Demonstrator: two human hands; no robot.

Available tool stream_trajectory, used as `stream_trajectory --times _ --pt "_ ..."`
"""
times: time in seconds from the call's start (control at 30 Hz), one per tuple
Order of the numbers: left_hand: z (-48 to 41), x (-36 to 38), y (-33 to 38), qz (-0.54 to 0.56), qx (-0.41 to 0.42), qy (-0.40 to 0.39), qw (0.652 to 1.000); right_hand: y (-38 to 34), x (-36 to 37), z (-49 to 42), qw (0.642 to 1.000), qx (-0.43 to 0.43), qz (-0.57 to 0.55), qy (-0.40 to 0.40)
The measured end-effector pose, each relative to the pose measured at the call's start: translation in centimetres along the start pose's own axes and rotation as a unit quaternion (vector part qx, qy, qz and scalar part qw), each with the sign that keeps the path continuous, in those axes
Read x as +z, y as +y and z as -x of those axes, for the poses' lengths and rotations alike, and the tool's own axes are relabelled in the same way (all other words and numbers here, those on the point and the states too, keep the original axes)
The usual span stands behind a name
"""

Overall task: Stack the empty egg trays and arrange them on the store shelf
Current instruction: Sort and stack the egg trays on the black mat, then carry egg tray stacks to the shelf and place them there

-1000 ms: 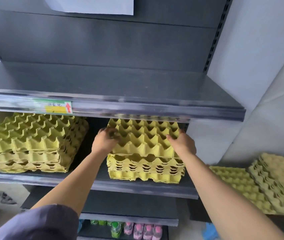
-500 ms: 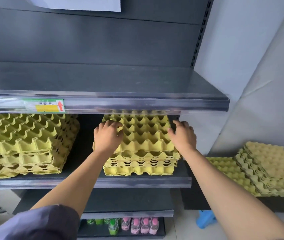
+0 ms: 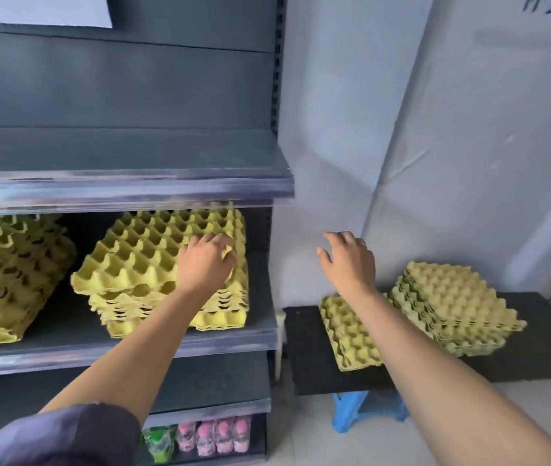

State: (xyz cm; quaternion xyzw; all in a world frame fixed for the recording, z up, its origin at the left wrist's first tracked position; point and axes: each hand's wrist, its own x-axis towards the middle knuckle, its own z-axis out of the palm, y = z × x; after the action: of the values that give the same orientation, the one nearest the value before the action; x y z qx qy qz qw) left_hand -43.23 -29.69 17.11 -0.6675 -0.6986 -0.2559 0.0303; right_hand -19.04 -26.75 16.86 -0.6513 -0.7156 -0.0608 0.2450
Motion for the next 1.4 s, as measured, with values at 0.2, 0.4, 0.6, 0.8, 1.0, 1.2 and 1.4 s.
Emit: stream_trajectory --times 0.2,0.4,0.6,0.8,1.0,1.2,1.4 --pt "1.4 4.0 10.2 -0.010 0.094 0.005 0.996 11.7 -3.0 2.1 0.998 -0.024 0.055 0.025" --pt "0.5 9.3 19.6 0.031 0.187 -0.024 0.982 22.2 -3.7 2.9 0.996 0.029 0.080 0.025" --pt "-2.1 17.5 25.7 0.040 0.241 -0.052 0.968 30.8 -1.2 1.8 0.993 0.050 0.108 -0.010" --pt "-6.1 26.3 29.3 0.010 0.283 -0.076 0.956 37.2 2.8 -0.8 0.985 0.058 0.138 -0.082" --pt "-7.5 32.7 30.6 0.013 0.250 -0.163 0.954 41.7 7.4 -2.3 0.979 0.061 0.097 -0.167" --pt "-6.3 38.6 30.1 -0.001 0.135 -0.248 0.959 45.9 13.2 -3.3 0.958 0.024 0.074 -0.275" --pt "-2.5 44.2 28.5 -0.005 -0.002 -0.307 0.952 48.1 20.0 -2.1 0.936 -0.013 0.042 -0.349"
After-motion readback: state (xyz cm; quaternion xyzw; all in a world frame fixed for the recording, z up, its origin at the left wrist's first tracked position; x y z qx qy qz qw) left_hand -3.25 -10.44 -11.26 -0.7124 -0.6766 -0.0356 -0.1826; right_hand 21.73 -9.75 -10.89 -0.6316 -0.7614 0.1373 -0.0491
